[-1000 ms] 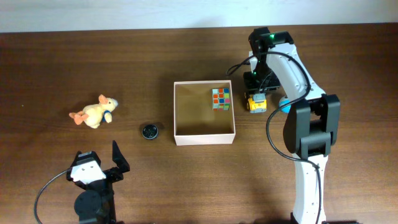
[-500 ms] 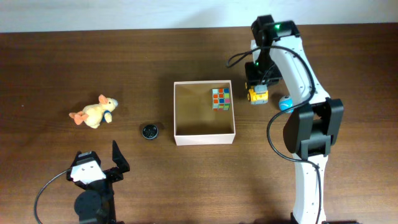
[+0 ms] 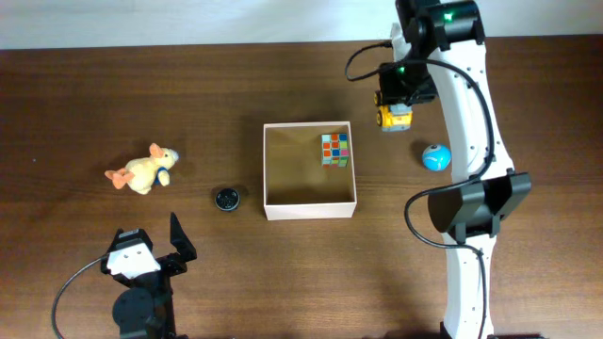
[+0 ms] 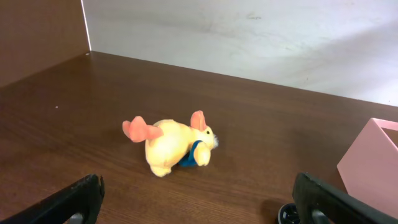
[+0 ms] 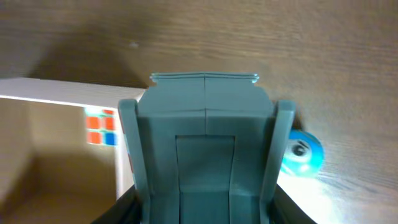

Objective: Pack container
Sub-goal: 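Lift the truck and carry it left over the pink box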

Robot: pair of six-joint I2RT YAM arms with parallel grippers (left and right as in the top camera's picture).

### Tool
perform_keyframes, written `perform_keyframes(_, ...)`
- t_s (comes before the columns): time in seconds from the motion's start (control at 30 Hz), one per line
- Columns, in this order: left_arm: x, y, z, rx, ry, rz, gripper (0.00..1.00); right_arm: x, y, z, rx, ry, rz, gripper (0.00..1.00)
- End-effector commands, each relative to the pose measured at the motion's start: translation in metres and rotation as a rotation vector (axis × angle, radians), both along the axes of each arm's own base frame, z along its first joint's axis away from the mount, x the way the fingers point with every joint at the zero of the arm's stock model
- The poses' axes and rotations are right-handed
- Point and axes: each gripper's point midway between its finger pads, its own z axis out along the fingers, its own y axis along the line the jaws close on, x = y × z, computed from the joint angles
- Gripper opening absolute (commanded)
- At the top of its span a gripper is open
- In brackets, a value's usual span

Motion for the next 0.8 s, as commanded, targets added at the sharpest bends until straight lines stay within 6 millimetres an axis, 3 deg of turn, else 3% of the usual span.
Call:
perform_keyframes(0.0,0.001,-0.001,-0.003,-0.001,0.003,-0.012,0.99,-0.008,0.036,0.015,0.091,-0.019,0.047,0.4)
perform_keyframes(0.57,0.001,-0.001,-0.003,-0.001,0.003,-0.012,0.99,-0.051,0.144,0.016,0.128,0.005,0.178,0.4)
perform_keyframes(0.77,0.001,-0.001,-0.003,-0.001,0.003,-0.012,0.99,-0.051,0.178,0.011,0.135,-0.036,0.187,0.4)
